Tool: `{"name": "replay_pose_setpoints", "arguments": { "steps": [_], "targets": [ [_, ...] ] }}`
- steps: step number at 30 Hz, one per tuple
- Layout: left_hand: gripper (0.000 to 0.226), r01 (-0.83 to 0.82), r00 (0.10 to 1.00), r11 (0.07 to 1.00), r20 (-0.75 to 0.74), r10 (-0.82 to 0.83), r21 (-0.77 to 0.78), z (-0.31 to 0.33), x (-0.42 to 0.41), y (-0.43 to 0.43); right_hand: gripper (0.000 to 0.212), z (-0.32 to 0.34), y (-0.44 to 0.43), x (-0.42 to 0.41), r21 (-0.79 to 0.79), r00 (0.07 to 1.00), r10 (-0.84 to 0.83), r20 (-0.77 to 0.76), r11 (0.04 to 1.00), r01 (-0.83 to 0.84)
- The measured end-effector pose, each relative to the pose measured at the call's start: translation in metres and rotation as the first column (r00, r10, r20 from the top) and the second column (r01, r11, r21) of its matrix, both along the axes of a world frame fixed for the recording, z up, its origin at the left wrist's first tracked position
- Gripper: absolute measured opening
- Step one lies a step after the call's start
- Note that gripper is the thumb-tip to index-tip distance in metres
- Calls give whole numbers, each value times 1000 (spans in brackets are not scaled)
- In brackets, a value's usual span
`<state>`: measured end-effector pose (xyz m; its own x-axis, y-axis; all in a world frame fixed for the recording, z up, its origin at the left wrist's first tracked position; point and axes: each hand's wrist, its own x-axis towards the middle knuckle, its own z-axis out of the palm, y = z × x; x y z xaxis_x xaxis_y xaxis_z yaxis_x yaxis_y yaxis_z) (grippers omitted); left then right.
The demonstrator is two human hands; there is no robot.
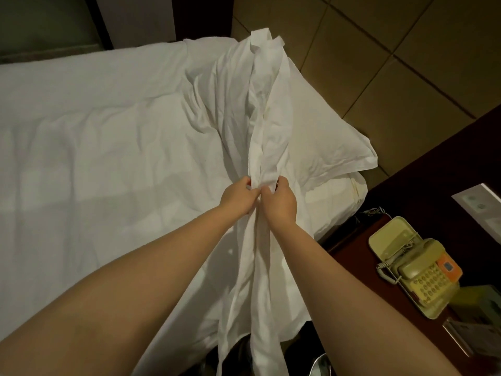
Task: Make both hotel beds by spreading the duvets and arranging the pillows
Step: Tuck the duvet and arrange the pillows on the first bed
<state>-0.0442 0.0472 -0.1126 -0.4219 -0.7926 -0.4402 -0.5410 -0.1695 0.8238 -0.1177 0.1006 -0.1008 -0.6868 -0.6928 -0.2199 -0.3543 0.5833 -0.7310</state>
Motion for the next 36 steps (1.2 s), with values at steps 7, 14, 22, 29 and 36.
{"name": "replay_pose_setpoints", "arguments": {
  "steps": [7, 14, 22, 29, 36],
  "targets": [
    [34, -53, 998, 998, 17, 53, -25, -5, -29, -31, 34, -1, -33, -30, -27, 1000, 8, 29, 1000, -8],
    [33, -140, 977, 975, 133, 164, -174, 3, -81, -80, 47, 8, -90, -86, -89, 982, 59, 179, 995, -43],
    [25, -151, 924, 925, 283, 257, -348, 23, -129, -137, 46, 11, -152, -141, -97, 955, 109, 277, 992, -85],
    [28, -68, 910, 935, 362, 200, -348, 23, -164, -169, 40, 5, -183, -165, -65, 865, 8, 502, 997, 29],
    [26, -85, 933, 907, 285, 218, -413, 19, -175, -183, 30, 26, -193, -184, -212, 873, 90, 479, 977, 16]
  ]
}}
